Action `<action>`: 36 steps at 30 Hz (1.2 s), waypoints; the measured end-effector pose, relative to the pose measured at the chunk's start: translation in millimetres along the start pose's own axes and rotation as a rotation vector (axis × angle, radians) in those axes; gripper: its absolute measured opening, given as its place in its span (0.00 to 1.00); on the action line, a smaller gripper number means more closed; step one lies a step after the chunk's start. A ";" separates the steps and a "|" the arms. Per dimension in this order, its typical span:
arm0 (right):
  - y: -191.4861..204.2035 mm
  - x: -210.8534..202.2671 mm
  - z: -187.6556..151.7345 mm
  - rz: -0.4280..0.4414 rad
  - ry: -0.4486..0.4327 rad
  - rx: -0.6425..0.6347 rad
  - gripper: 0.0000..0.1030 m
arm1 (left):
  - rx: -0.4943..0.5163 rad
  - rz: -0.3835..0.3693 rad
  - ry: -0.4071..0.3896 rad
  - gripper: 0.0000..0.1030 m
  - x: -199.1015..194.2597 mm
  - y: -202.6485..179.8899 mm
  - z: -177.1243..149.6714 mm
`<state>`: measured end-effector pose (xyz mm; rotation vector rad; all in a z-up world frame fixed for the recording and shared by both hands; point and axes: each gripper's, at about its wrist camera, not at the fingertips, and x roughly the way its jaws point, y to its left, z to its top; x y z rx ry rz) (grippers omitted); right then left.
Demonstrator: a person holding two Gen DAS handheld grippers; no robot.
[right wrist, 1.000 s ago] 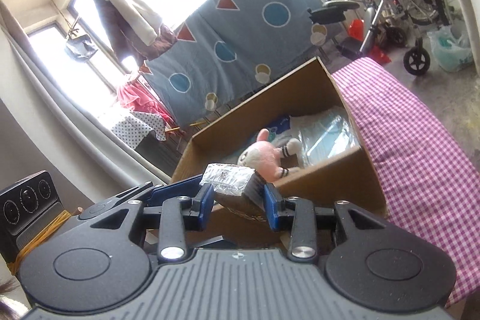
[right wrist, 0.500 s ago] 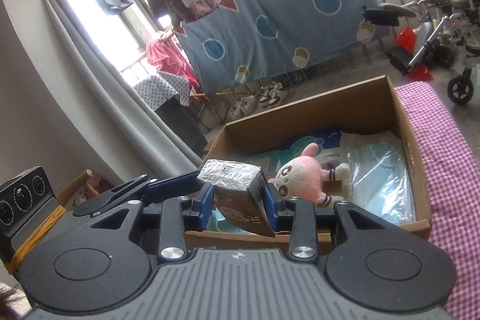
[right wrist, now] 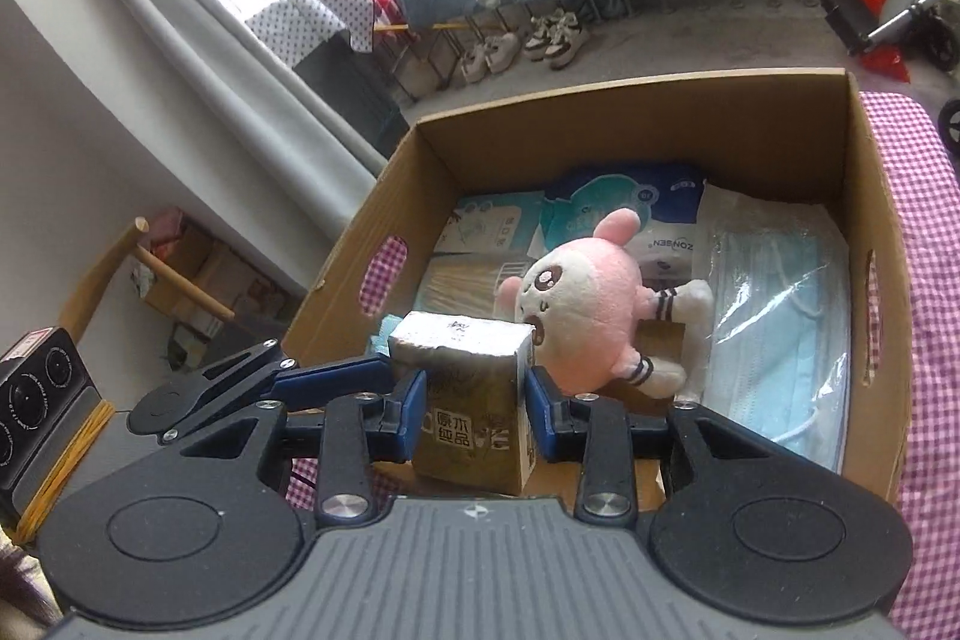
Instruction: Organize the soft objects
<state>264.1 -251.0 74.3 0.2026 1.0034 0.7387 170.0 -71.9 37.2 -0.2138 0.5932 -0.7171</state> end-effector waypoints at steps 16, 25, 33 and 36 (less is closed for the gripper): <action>0.7 59.4 32.6 -0.069 0.236 -0.116 0.38 | -0.060 0.006 -0.007 0.99 -45.4 28.3 -15.5; -0.6 112.7 32.3 -0.108 0.421 -0.097 0.38 | -0.131 0.038 0.004 0.99 -70.6 49.8 -28.1; -1.0 144.5 25.4 -0.121 0.528 -0.076 0.39 | -0.132 0.006 -0.003 0.99 -70.7 53.2 -30.1; -0.3 151.6 23.8 -0.138 0.546 -0.076 0.42 | -0.137 0.012 -0.004 0.99 -71.8 54.6 -31.9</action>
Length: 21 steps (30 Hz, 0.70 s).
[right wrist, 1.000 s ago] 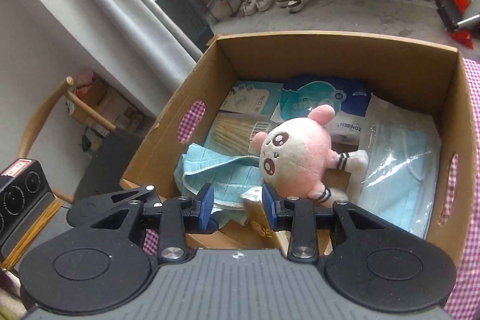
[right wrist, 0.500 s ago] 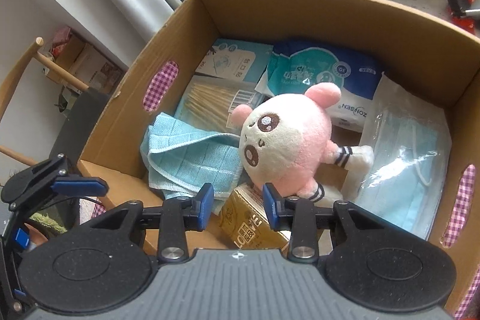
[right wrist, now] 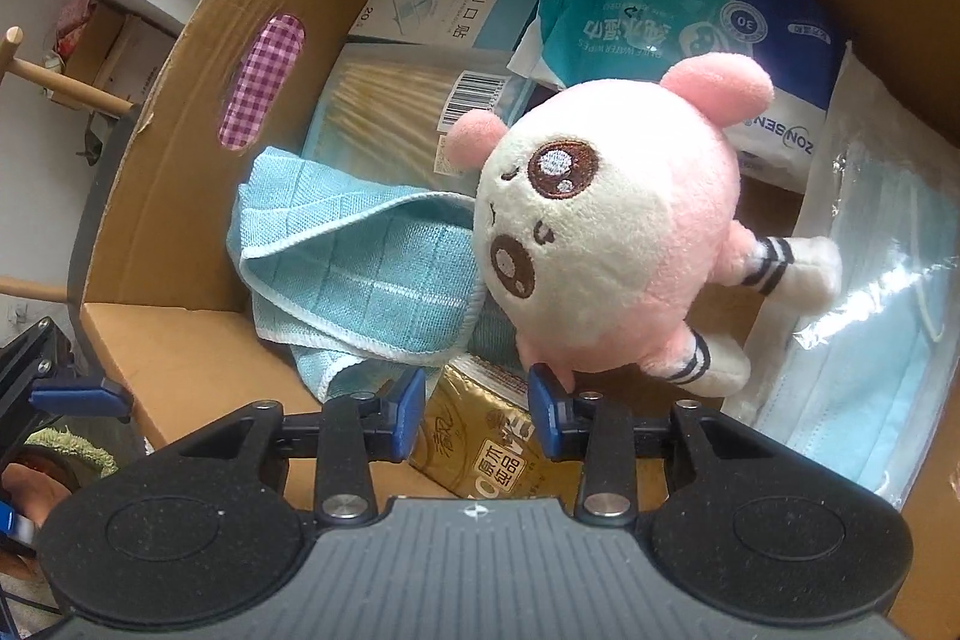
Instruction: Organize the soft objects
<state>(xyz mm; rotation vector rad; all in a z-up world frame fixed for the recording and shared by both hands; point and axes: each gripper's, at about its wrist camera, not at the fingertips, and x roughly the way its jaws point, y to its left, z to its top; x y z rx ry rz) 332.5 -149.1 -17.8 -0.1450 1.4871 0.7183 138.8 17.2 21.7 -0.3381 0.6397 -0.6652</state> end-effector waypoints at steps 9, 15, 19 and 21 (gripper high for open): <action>0.6 -35.6 -11.2 -0.001 -0.121 0.067 0.53 | -0.034 0.018 -0.005 1.00 -7.1 1.6 -0.1; 10.4 -100.6 -49.5 0.005 -0.372 0.092 0.61 | -0.025 0.029 -0.037 1.00 -19.9 -7.1 0.0; 24.5 -143.7 -82.9 -0.014 -0.542 0.075 0.62 | -0.049 0.051 -0.072 1.00 -33.4 -8.7 0.7; 30.6 -160.7 -98.7 -0.027 -0.611 0.076 0.62 | -0.071 0.058 -0.088 1.00 -40.6 -8.3 0.6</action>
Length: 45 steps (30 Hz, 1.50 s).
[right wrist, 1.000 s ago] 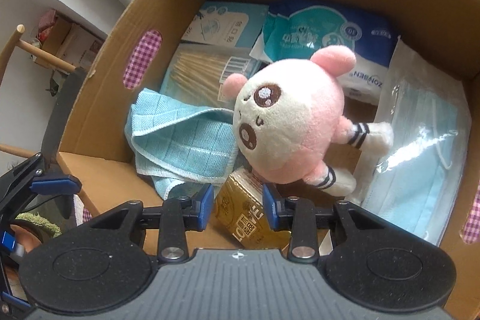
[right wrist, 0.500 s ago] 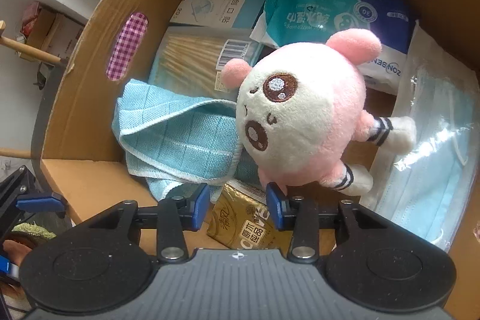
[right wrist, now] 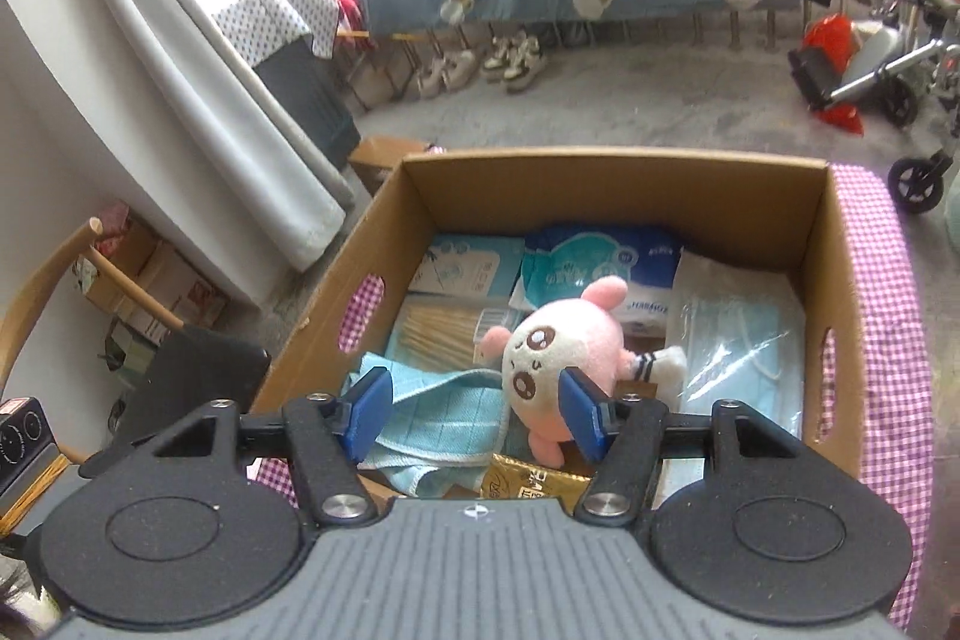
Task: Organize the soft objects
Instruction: 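Move the right gripper down to the green floral scrunchie and grasp it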
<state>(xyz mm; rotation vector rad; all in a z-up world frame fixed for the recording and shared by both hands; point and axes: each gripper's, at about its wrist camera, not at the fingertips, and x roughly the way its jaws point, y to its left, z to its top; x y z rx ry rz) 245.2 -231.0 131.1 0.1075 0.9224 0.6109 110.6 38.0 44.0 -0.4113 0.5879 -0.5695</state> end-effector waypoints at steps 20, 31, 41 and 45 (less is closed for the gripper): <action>-40.8 -40.9 -146.9 0.043 -0.154 0.308 0.67 | 0.208 0.000 0.289 0.99 60.1 -61.4 -66.5; -51.8 0.5 -192.2 -0.050 -0.011 0.295 0.66 | 0.335 -0.002 0.476 0.97 123.0 -81.6 -101.1; -55.3 28.4 -198.1 -0.067 0.059 0.216 0.64 | 0.380 0.045 0.532 0.74 145.0 -83.6 -111.9; -59.3 36.6 -201.7 -0.056 0.078 0.224 0.52 | 0.378 0.077 0.548 0.64 153.5 -81.8 -115.1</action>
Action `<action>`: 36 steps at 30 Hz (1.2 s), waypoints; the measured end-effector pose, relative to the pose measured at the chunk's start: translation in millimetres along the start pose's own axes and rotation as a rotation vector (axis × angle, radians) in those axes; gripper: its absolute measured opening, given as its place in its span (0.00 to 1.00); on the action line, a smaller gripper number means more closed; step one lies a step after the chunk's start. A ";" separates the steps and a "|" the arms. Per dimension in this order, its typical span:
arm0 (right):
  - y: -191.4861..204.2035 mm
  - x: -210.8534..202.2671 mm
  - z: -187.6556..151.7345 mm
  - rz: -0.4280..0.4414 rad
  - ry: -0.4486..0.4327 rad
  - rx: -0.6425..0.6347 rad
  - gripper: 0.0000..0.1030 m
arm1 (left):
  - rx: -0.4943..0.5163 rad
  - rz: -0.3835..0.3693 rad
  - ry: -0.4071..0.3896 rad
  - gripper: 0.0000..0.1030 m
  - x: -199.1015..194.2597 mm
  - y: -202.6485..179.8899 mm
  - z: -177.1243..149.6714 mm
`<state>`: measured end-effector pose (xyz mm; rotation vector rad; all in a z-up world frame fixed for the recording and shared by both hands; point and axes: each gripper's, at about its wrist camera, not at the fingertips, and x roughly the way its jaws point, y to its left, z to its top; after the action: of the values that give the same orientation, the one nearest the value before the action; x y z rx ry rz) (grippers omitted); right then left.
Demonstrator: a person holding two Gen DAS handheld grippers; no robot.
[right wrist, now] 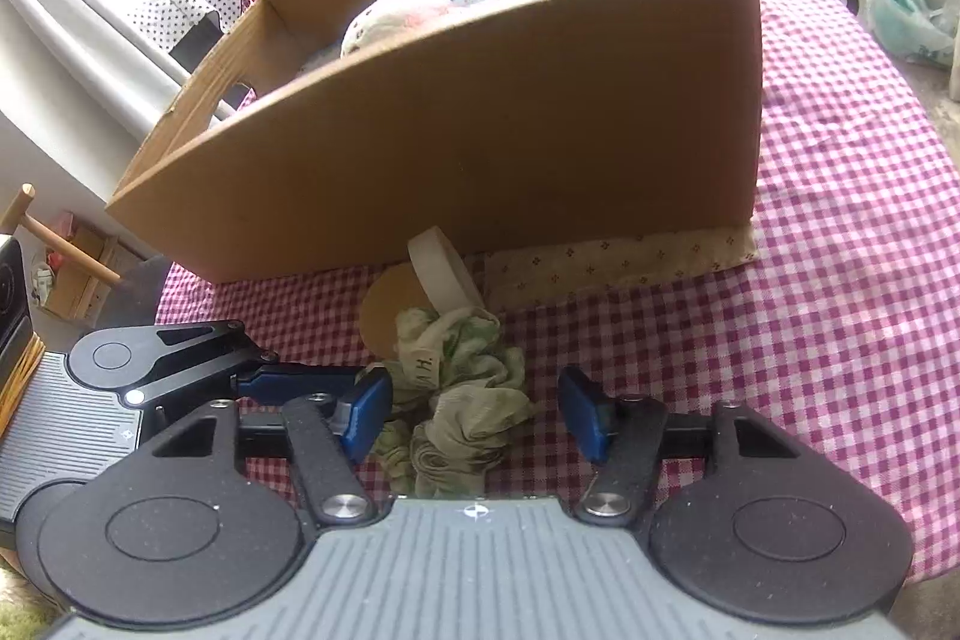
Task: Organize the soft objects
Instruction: 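Move the right gripper down to the green floral scrunchie and grasp it, then lift the scrunchie into the box and open the right gripper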
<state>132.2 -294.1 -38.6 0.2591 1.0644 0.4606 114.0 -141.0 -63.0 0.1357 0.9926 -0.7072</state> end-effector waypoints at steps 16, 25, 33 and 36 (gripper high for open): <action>31.6 -57.4 -6.9 0.063 -0.124 -0.066 0.23 | -0.018 -0.058 -0.190 0.52 -70.7 -0.5 1.1; 68.3 -102.2 49.4 0.089 -0.276 -0.198 0.23 | -0.012 -0.029 -0.379 0.52 -111.2 14.9 50.3; 55.6 -72.6 140.0 0.083 -0.208 -0.217 0.23 | -0.104 -0.032 -0.340 0.52 -81.6 56.6 107.4; 40.1 -43.5 168.2 0.090 -0.118 -0.178 0.23 | -0.138 -0.037 -0.287 0.52 -60.5 71.0 121.4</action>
<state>253.8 -277.3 90.7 0.1750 0.8931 0.6100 223.2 -107.1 38.8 -0.1030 0.7672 -0.6680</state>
